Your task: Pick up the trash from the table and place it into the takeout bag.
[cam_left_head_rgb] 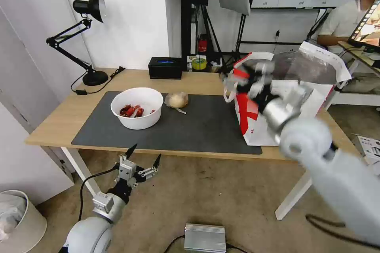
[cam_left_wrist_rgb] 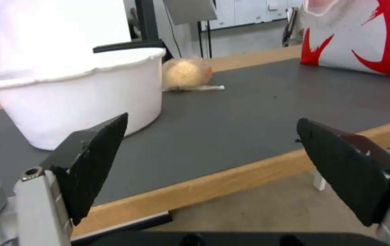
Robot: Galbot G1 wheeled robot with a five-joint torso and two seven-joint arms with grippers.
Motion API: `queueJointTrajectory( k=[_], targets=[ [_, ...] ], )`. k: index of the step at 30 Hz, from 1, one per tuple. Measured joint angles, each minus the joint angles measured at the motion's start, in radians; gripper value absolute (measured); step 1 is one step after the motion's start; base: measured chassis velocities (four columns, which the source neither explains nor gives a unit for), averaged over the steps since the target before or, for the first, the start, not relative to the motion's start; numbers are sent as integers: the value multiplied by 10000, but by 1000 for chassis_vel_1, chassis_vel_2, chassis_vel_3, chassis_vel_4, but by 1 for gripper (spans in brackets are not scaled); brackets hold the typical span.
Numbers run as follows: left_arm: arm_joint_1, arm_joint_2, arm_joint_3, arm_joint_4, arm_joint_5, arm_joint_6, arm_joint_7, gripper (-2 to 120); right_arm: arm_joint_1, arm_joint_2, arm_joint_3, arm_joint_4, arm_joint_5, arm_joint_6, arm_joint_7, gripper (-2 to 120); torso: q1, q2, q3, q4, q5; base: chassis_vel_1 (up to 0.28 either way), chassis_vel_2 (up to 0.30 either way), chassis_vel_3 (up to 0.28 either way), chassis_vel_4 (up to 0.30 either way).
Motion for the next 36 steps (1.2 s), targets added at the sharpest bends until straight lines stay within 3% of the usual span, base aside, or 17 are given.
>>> queueJointTrajectory(
  k=[13, 20, 36],
  targets=[
    [-32, -63, 61, 127, -6, -132, 14, 100, -3884, 455, 886, 269, -2836, 1754, -236, 100, 0, 0, 0, 0, -2, 0, 0, 0, 0],
    [-11, -48, 74, 156, 2, -149, 25, 100, -5769, 1173, 1075, -191, -4218, 2830, -305, 100, 0, 0, 0, 0, -1, 0, 0, 0, 0],
    [57, -53, 97, 200, 46, -179, 32, 100, -6491, 1777, 667, -553, -5109, 3282, 147, 100, 1, 1, 0, 1, -2, 0, 0, 0, 0]
  ],
)
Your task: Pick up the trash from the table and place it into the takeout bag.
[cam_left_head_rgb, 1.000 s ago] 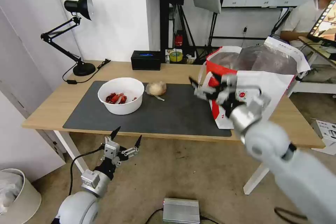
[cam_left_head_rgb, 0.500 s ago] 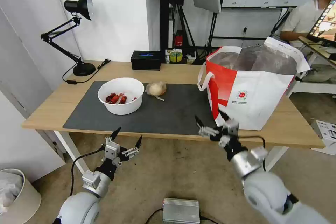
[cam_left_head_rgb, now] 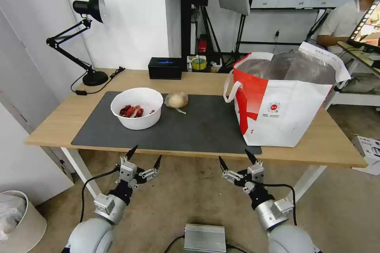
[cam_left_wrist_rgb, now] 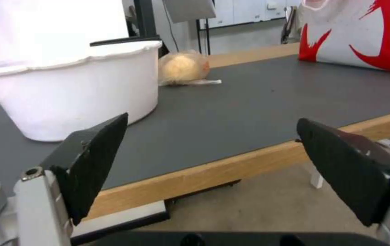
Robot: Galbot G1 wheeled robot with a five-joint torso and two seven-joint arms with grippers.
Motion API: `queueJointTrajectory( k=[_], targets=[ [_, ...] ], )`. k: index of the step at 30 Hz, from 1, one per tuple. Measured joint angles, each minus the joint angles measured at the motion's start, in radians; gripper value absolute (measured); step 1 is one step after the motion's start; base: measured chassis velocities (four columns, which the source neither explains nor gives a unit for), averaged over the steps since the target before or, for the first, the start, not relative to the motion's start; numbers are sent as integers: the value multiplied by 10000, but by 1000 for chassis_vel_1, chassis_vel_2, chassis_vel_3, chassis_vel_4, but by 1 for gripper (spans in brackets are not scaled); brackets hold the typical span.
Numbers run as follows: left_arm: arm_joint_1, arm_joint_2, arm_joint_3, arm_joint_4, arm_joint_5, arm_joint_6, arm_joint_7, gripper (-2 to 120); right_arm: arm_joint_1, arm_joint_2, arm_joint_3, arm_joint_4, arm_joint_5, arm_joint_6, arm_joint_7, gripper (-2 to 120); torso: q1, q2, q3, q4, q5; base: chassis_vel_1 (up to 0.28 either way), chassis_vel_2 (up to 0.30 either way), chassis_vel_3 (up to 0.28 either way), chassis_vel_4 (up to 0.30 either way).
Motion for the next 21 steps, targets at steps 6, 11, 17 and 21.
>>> queueJointTrajectory(
  k=[6, 11, 17, 21],
  targets=[
    [48, -5, -19, 0, 10, -35, 17, 100, 274, -12, -146, -76, 87, -89, 88, 100, -1, 0, 0, -2, 0, 0, 0, 0, 0],
    [58, -2, -35, 1, 19, -38, 21, 100, 1588, -84, -570, -260, 1002, -792, 208, 100, 0, 0, 1, 1, 1, 0, 0, 0, 0],
    [120, -62, -72, 18, 56, -45, 24, 100, 4090, -64, -1584, -1112, 1960, -1478, 132, 100, 0, -1, 2, 2, 1, 0, 0, 0, 0],
    [135, -188, -60, 65, 129, -50, 23, 100, 5802, 149, -2430, -1892, 2601, -1795, 63, 100, 1, -1, 3, 1, 0, 0, 0, 0, 0]
  ],
)
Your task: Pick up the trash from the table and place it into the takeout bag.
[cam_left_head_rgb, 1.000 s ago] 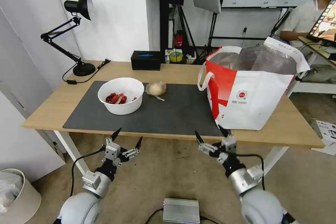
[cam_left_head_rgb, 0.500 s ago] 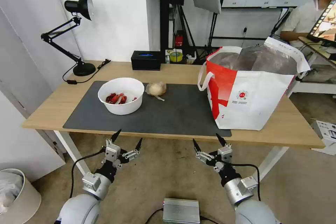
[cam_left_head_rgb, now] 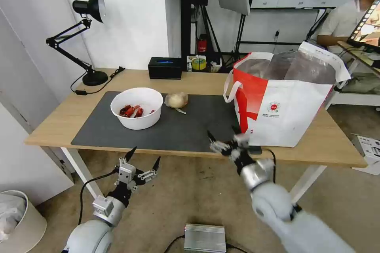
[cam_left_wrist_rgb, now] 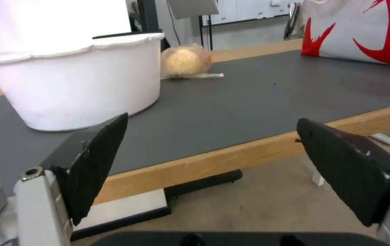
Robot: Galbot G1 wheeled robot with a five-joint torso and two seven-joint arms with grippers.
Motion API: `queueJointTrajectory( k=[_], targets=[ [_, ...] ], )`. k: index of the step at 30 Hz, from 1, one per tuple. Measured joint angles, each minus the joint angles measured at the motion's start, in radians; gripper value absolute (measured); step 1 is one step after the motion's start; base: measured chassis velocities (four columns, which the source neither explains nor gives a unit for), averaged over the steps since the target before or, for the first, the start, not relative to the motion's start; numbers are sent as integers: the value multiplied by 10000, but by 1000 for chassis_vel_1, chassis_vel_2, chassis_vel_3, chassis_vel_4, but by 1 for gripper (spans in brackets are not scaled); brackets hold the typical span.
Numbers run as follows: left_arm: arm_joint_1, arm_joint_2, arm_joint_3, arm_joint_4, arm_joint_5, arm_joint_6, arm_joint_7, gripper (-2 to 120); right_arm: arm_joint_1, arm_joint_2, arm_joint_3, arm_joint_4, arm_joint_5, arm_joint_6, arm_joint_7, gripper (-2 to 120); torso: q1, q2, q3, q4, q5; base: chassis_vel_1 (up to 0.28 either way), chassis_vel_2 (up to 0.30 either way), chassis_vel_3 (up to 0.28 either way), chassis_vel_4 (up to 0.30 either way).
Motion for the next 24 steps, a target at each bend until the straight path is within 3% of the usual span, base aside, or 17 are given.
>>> queueJointTrajectory(
  k=[8, 16, 23, 24],
  targets=[
    [24, 20, 1, 184, 120, -152, -5, 100, 3161, 751, -1557, -2062, 1146, -1232, 0, 100, 0, -1, -1, 1, -1, 0, 0, 0, 0],
    [-41, 76, -39, 229, 78, -158, -12, 100, 5001, 1621, -2287, -4067, 1675, -1673, -442, 100, 1, -1, -1, -1, -1, 0, 0, 0, 0],
    [-4, 160, -101, 264, 37, -164, -14, 100, 6448, 2549, -2739, -7169, 1550, -1356, -2283, 100, 1, -1, 0, -2, 0, 0, 0, 0, 0],
    [-4, 160, -101, 264, 37, -164, -14, 100, 6448, 2549, -2739, -7169, 1550, -1356, -2283, 100, 1, -1, 0, -2, 0, 0, 0, 0, 0]
  ],
)
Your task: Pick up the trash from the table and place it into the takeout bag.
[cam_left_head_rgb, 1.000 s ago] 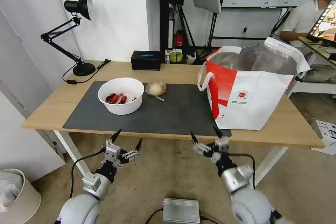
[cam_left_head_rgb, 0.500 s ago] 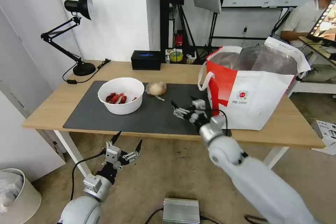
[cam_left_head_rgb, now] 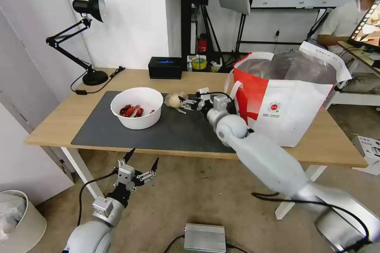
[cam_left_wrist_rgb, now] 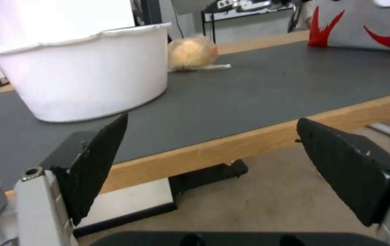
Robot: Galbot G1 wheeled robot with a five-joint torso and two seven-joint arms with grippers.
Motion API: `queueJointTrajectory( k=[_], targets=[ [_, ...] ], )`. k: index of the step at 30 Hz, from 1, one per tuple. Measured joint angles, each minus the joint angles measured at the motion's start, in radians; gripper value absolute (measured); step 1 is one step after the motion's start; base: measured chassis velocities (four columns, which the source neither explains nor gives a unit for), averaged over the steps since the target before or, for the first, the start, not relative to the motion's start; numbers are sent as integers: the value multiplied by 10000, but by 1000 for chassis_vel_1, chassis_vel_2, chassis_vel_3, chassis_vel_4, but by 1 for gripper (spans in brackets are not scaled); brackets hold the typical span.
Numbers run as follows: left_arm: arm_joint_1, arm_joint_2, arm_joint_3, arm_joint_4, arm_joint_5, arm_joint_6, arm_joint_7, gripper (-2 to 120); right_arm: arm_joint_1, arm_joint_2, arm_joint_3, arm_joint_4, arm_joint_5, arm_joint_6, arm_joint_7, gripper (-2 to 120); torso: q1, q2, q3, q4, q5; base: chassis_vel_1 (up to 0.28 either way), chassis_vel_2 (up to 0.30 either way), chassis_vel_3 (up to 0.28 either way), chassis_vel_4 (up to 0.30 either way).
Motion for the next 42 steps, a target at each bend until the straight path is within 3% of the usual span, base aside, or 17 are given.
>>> queueJointTrajectory(
  k=[3, 20, 42],
  targets=[
    [4, 38, -34, -24, -36, -8, 1, 100, 533, 461, -34, -1185, -122, 94, -842, 100, -1, 1, -1, 2, 0, 0, 0, 0, 0],
    [95, 74, -38, -126, -65, -16, 1, 100, 1576, 1991, 182, -4371, -1002, 191, -2433, 100, -2, 1, -1, 2, 0, 0, 0, 0, 0],
    [209, -14, -134, -165, -17, -53, 0, 100, 1862, 2977, 457, -5808, -2086, 222, -2827, 100, -3, 2, -1, 1, 1, 0, 0, 0, 0]
  ],
)
